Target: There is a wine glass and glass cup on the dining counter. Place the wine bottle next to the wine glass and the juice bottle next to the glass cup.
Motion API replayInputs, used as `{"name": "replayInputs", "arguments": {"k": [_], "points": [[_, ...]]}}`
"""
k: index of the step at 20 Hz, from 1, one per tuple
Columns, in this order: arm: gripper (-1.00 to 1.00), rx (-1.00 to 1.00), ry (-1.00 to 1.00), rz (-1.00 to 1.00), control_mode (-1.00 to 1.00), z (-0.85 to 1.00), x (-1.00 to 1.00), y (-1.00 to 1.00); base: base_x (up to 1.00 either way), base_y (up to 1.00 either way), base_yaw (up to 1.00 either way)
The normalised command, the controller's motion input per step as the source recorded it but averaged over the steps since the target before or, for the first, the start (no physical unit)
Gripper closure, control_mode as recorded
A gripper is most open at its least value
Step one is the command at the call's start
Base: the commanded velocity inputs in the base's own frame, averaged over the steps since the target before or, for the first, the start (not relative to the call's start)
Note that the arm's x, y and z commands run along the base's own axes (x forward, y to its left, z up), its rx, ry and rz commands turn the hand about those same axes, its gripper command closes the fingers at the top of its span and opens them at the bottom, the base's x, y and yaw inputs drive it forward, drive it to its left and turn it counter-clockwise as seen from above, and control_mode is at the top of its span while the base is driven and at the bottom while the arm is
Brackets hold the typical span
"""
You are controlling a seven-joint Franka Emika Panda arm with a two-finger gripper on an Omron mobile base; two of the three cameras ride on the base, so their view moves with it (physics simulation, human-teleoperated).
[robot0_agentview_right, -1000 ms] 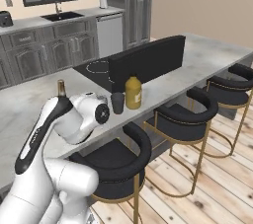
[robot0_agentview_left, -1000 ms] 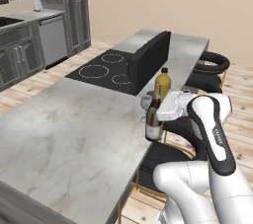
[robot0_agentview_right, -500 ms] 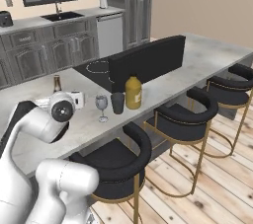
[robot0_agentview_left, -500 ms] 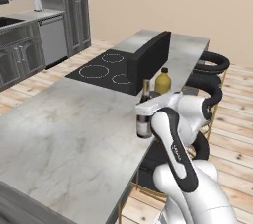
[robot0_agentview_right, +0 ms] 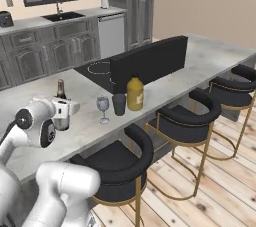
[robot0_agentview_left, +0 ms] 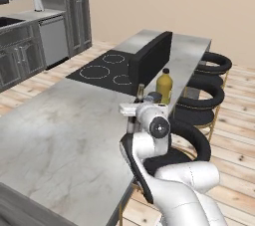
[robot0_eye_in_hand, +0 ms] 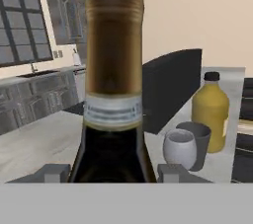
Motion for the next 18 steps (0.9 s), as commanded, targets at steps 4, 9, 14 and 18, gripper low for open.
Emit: {"name": "replayInputs", "arguments": {"k": [4,9,14,18], "points": [[1.0,0.0,0.13,-0.58,-1.0,-0.06,0.28,0.13,0.0,0.0,0.0],[1.0,-0.01,0.1,-0.56,-1.0,0.0,0.11,0.08,0.0,0.0,0.0],[1.0,-0.03,0.12,-0.47,-1.0,0.0,0.04,0.08,0.0,0.0,0.0],[1.0,-0.05,0.08,-0.36,-1.0,0.0,0.0,0.08,0.0,0.0,0.0]]}}
